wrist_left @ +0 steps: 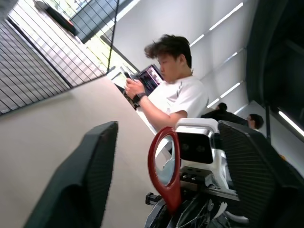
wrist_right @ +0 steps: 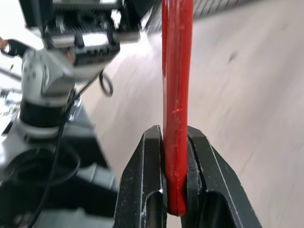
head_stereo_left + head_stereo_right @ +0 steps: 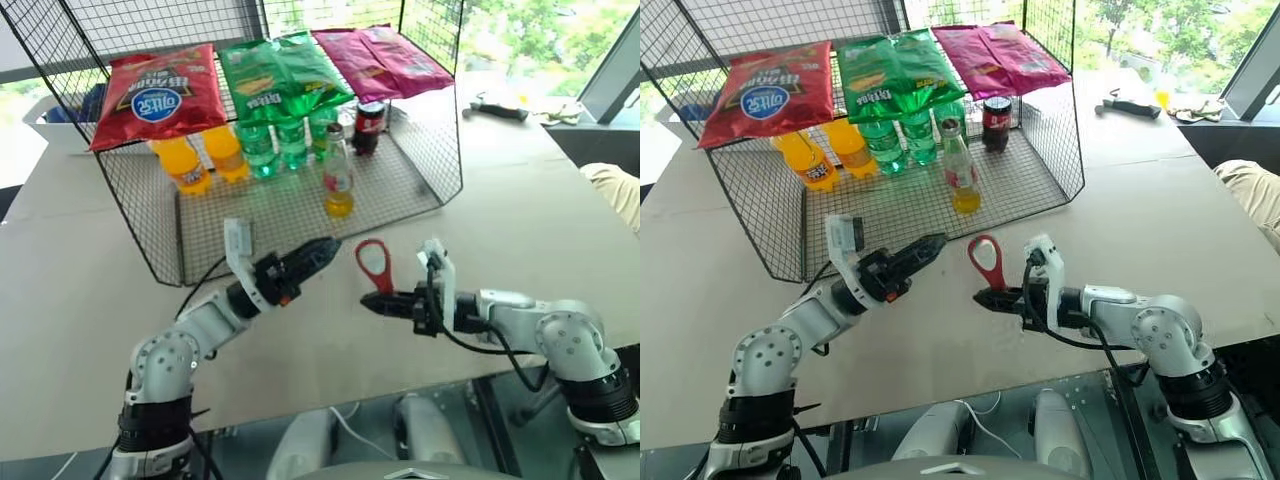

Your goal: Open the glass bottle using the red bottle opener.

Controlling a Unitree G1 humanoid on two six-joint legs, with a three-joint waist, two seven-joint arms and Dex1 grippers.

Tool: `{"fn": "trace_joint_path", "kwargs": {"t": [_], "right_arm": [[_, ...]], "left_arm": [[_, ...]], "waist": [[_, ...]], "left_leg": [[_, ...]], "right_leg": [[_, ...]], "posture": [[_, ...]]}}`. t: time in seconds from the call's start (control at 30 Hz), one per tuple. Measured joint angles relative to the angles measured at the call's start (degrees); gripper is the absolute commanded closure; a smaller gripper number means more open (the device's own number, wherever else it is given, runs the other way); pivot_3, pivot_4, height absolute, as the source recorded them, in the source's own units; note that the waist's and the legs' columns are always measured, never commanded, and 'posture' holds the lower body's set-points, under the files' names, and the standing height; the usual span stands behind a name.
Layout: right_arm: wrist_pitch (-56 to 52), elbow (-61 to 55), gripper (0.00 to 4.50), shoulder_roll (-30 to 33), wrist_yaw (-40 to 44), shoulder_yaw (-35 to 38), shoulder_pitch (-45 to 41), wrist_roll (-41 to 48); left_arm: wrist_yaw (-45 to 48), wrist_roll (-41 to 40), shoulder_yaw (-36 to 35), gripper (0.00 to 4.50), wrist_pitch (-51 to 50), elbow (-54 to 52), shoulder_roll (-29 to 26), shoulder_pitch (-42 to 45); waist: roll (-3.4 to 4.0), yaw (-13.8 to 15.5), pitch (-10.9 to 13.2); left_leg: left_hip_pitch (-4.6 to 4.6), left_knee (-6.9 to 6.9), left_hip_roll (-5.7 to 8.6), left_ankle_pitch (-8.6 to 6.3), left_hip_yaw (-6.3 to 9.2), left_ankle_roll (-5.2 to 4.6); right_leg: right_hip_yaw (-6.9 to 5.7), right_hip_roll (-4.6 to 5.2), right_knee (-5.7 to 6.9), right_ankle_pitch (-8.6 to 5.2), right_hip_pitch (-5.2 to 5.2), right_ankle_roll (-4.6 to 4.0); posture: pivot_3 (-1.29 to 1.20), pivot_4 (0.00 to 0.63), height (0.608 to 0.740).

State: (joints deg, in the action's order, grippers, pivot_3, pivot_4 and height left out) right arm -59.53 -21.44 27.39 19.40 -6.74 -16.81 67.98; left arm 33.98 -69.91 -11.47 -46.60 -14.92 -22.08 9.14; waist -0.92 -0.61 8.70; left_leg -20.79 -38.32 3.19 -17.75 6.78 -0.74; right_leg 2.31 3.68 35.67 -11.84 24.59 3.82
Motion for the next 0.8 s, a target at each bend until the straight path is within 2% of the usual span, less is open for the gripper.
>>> {"fn": "trace_joint_path", "kwargs": {"t": [0.13, 0.3, 0.33, 0.37, 0.43, 0.57, 0.67, 0.8], "right_arm": [[8.01, 0.45, 4.5, -3.53, -4.06, 4.06, 1.48, -8.69], [15.2, 2.46, 4.5, -5.94, -6.14, 5.82, 1.14, -17.73], [17.83, 3.54, 4.5, -7.33, -6.75, 5.91, 0.07, -21.13], [18.26, 3.58, 4.5, -7.49, -6.85, 5.9, -0.19, -21.6], [21.53, 3.86, 4.5, -7.95, -7.58, 5.88, -1.62, -25.52], [30.19, 4.25, 4.5, -8.64, -7.5, 3.88, -4.97, -37.32], [33.66, 4.25, 4.5, -8.96, -7.08, 2.31, -6.74, -42.58], [34.1, 4.27, 4.5, -10.0, -6.81, 1.84, -6.8, -45.41]], "left_arm": [[-2.14, 5.7, -1.97, 0.01, 5.33, 2.54, 1.07, 2.55], [-3.53, 16.68, -0.82, 0.01, 14.54, 5.96, 3.58, 8.23], [-4.2, 22.64, 0.45, 0.01, 20.07, 8.62, 4.71, 11.19], [-4.26, 23.52, 0.77, 0.01, 20.96, 8.91, 4.81, 11.65], [-4.52, 30.87, 3.04, 0.01, 27.79, 11.39, 5.31, 14.13], [-7.27, 48.71, 8.57, 0.01, 44.44, 24.63, 7.34, 20.31], [-9.02, 55.24, 10.3, 0.01, 51.84, 34.41, 9.38, 24.44], [-9.05, 58.65, 10.91, 0.01, 58.09, 43.93, 10.83, 28.76]], "waist": [[0.0, 0.32, 0.0], [-0.01, 0.47, 0.0], [-0.01, 0.5, -0.01], [-0.01, 0.5, -0.01], [-0.01, 0.18, -0.01], [-0.01, 0.22, -0.01], [-0.03, 0.19, -0.02], [-0.03, 0.07, -0.02]], "left_leg": [[0.0, -0.02, 0.04, 0.0, 0.0, 0.01], [0.0, -0.02, 0.18, 0.01, -0.03, 0.01], [0.01, -0.02, 0.22, 0.01, -0.04, 0.02], [-0.01, -0.02, 0.23, 0.02, -0.04, 0.02], [-0.03, 0.01, 0.23, 0.01, -0.06, 0.02], [-0.05, 0.0, 0.3, 0.02, -0.07, 0.02], [-0.06, -0.01, 0.31, 0.02, -0.05, 0.01], [-0.1, -0.01, 0.32, 0.02, -0.02, 0.01]], "right_leg": [[-0.01, 0.0, 0.05, 0.0, 0.0, 0.0], [0.0, 0.0, 0.07, 0.01, 0.01, 0.0], [0.0, 0.0, 0.06, 0.01, 0.02, 0.0], [0.0, -0.01, 0.06, 0.02, 0.04, -0.01], [0.07, 0.03, 0.07, 0.01, 0.09, -0.01], [0.05, 0.03, 0.06, 0.01, 0.11, 0.0], [0.03, 0.04, 0.07, 0.02, 0.11, 0.0], [0.01, 0.06, 0.09, 0.02, 0.15, 0.0]], "posture": [[0.0, 0.15, 0.74], [0.0, 0.15, 0.74], [0.0, 0.15, 0.74], [0.0, 0.15, 0.74], [0.0, 0.15, 0.74], [0.0, 0.15, 0.74], [0.0, 0.15, 0.74], [0.0, 0.15, 0.74]]}}
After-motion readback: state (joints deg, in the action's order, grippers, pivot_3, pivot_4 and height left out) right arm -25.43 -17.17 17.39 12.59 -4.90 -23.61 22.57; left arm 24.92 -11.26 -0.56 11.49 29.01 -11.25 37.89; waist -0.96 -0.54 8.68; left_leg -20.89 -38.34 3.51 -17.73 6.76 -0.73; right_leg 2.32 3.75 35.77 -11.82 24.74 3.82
